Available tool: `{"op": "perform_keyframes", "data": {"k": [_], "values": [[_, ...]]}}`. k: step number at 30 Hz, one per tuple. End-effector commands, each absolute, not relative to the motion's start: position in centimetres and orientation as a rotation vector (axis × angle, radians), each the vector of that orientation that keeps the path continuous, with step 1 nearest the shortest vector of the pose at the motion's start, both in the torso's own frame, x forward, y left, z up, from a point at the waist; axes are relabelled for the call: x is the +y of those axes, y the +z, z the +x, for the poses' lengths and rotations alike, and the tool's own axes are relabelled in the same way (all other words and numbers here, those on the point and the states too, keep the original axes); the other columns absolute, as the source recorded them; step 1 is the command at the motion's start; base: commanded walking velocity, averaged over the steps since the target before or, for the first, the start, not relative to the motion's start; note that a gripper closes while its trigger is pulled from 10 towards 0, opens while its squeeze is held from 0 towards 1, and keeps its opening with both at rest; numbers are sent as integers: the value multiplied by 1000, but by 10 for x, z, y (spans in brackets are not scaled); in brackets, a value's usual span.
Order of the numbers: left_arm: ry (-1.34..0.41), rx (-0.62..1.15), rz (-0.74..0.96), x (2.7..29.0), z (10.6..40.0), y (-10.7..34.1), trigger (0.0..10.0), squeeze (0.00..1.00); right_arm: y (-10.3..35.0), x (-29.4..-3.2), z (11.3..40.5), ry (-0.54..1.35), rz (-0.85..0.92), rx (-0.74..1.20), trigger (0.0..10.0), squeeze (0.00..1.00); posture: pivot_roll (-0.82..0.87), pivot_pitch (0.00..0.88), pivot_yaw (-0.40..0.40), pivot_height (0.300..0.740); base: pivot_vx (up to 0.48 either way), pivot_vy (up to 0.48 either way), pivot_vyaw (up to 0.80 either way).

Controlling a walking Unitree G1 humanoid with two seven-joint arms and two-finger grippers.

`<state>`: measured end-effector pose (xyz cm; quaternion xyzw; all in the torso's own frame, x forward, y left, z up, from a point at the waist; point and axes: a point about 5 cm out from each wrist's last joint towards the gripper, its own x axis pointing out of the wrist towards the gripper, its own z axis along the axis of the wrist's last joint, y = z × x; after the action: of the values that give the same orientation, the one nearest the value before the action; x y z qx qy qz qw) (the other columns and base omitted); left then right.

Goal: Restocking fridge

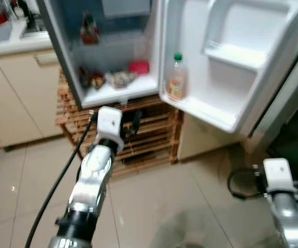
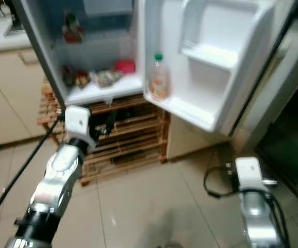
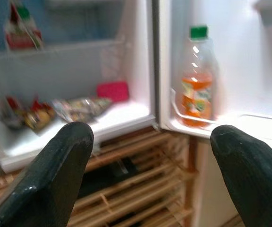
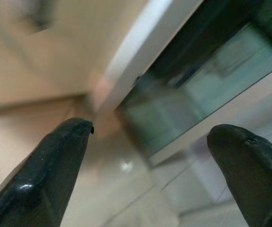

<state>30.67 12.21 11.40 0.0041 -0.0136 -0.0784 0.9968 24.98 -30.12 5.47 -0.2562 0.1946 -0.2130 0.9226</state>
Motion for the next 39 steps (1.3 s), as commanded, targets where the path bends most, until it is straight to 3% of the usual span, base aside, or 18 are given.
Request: {"op": "perform_keyframes", "data": {"k": [1,13,23,28,29,30,32,33,36,38,39], "values": [[-142,-24,-4,121,310,116,10000,0,69,-308,260,-472,-549,336,10000,0,-184,0,45,740,356,0,0],[-117,-72,41,122,315,124,10000,0,117,-315,320,-517,-505,199,10000,0,-157,0,41,740,372,169,153],[-94,-108,83,130,317,130,10000,0,165,-310,359,-560,-492,106,10000,0,-93,0,12,740,0,0,174],[-62,-108,89,138,317,130,10000,0,170,-288,373,-493,-433,84,10000,0,-66,0,-2,740,0,0,0],[-58,-111,93,140,315,131,10000,0,170,-267,381,-408,-389,63,10000,0,-54,0,-13,740,0,0,0],[-58,-111,93,140,315,131,10000,0,170,-267,381,-408,-389,63,10000,0,-54,0,-13,740,0,0,0],[-54,-91,88,143,310,125,10000,0,167,-239,388,-283,-323,29,10000,0,-61,0,-11,740,0,0,0],[-62,-23,132,143,308,113,10000,0,163,-219,389,-183,-279,11,10000,0,-70,0,-5,740,0,0,0],[-96,484,226,153,291,36,10000,0,157,-170,385,64,-160,-46,10000,0,-83,0,0,740,0,0,0],[-135,659,206,158,275,7,10000,0,157,-150,379,168,-98,-63,10000,0,-90,0,-2,740,0,0,0],[-135,659,206,158,275,7,10000,0,157,-150,379,168,-98,-63,10000,0,-90,0,-2,740,0,0,0]]}}
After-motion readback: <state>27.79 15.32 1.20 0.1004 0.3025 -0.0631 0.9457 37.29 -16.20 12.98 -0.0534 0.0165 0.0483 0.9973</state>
